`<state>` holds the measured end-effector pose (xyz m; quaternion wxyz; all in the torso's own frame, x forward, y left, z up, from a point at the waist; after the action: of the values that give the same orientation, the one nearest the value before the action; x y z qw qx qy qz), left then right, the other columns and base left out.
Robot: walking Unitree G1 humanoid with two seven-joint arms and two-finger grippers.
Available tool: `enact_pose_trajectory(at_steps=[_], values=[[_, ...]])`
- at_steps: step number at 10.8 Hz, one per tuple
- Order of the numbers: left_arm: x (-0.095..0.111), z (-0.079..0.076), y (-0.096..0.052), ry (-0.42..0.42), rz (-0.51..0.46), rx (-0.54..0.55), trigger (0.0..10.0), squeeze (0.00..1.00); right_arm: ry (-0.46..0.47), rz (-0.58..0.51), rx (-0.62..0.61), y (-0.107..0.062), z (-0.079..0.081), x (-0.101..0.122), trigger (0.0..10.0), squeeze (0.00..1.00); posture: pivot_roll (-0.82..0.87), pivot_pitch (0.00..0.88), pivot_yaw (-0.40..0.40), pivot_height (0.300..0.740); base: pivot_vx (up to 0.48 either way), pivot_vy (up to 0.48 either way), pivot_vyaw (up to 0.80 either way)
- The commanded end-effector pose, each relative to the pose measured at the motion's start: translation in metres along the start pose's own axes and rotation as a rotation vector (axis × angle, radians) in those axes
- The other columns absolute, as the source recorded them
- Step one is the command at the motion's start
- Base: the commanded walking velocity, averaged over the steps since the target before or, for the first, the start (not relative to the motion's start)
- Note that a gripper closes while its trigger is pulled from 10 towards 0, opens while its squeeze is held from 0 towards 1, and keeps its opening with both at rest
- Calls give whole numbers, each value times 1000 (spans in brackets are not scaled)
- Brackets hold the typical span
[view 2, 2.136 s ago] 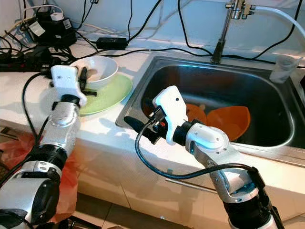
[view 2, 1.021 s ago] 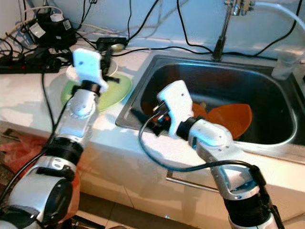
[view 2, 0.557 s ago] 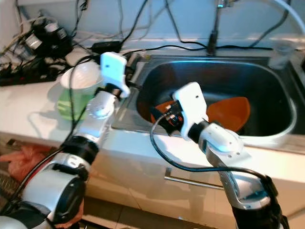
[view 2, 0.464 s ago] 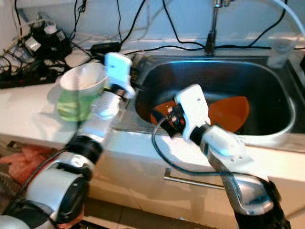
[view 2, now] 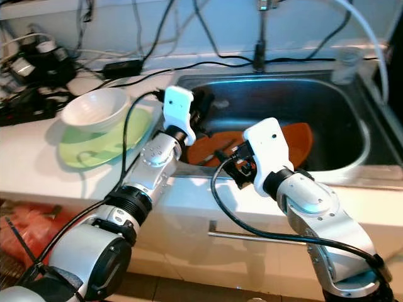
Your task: Kitchen organization
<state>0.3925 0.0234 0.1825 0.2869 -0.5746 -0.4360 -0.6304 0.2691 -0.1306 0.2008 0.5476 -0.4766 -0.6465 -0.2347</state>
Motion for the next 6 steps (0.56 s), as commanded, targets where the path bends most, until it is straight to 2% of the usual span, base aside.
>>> enact_pose_trajectory(at_steps=[1,3,4,6], values=[[-3,5,0,-17,21,16,0,0,-4,3,-16,-3,-2,4,10000,0,-365,0,174,740,0,0,0],[-11,-2,1,-51,67,5,0,0,9,43,-20,-8,-3,0,10000,0,-381,0,175,740,0,0,0],[-16,-6,0,-72,93,0,1569,0,21,54,-9,-9,0,-1,10000,0,-388,0,173,740,0,0,0],[-24,-11,-1,-103,126,-5,1765,0,46,70,16,-11,4,-4,10000,0,-395,0,169,740,0,0,0]])
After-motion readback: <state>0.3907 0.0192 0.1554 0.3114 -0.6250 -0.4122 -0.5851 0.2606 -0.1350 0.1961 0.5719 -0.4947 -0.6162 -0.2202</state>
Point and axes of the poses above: a point about 5 cm out from each wrist's last joint towards the gripper, its own y axis pointing out of the wrist towards the gripper, its own x axis along the axis of the wrist's last joint, z = x × y, the point moved 2 cm from there along y, pointing out of the wrist towards the gripper, and after that the axes turned 6 degrees about -y, right-handed, at the moved point
